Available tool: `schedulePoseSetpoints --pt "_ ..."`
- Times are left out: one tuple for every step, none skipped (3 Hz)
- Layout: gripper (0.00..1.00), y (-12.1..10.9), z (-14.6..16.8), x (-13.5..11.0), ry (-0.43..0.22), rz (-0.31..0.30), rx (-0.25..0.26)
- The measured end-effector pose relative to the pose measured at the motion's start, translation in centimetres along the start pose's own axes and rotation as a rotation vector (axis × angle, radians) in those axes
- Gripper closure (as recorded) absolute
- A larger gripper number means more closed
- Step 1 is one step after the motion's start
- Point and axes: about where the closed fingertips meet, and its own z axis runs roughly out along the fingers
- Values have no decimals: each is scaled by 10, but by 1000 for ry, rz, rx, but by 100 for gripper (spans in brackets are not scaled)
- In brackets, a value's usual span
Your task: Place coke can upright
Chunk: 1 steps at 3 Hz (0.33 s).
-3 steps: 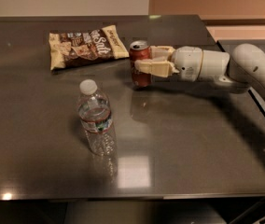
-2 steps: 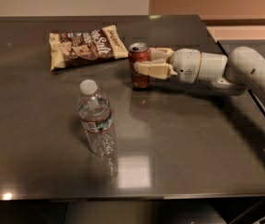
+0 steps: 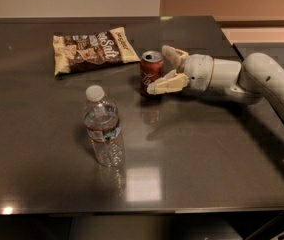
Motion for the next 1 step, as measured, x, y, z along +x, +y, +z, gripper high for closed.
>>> schedulePoseSetpoints --pt "0 0 0 0 0 0 0"
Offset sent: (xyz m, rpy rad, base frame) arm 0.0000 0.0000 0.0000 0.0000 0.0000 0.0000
